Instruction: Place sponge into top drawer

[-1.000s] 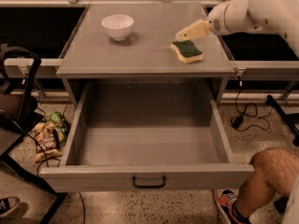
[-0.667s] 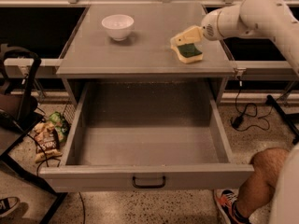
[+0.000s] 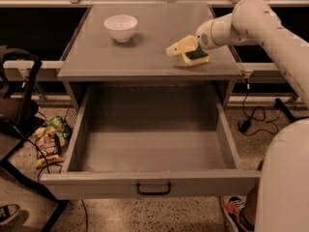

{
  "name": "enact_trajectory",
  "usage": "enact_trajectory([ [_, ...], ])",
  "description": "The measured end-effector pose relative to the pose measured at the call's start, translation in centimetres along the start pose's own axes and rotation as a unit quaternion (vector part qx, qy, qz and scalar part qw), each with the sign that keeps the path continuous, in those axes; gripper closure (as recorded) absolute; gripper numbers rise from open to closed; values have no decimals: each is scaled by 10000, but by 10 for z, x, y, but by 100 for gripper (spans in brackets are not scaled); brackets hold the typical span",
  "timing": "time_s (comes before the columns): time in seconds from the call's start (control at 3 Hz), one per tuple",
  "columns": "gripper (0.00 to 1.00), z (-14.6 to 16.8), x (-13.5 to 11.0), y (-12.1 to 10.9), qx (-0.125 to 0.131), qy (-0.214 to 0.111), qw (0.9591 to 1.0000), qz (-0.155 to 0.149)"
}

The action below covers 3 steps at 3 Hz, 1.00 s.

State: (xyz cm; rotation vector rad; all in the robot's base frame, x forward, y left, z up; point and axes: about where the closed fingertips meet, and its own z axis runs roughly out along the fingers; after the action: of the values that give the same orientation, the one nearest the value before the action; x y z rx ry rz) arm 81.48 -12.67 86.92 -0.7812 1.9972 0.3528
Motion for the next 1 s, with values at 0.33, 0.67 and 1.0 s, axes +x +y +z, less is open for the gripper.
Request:
enact_trajectory([
  [0.33, 12, 9, 11, 5, -11, 255, 9996, 119],
  [0.67, 37, 14, 24, 6, 50, 651, 9974, 292],
  [1.0, 58, 14, 26, 5, 63, 670, 9972, 339],
])
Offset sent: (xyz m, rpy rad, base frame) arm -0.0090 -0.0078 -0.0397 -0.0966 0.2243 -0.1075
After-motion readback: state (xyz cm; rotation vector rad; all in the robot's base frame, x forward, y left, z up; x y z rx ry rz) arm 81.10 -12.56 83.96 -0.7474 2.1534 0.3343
